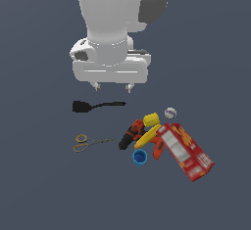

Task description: Pick up a designated object from a clutter of objects.

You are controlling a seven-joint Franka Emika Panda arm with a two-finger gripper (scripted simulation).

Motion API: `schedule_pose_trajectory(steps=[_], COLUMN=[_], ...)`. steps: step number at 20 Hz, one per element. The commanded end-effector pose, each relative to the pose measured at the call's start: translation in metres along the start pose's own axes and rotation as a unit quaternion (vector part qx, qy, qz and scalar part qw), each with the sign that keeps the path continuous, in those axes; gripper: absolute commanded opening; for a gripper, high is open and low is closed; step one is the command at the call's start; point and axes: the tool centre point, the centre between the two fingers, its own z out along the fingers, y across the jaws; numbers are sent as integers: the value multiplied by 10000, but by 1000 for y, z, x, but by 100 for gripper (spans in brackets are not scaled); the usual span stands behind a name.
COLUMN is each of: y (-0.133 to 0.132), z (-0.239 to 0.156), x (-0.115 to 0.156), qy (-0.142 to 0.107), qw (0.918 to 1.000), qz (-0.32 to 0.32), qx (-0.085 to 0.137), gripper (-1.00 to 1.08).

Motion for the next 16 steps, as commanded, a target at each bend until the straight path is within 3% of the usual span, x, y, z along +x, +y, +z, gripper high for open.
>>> schedule_pose_trajectory(steps=[1,16], y=[-3,-46], z=[6,97], x=[6,77], qy=[-6,-41], qw=[10000,9956], qz=[-68,-937], qx=[-9,-70], gripper=[100,100])
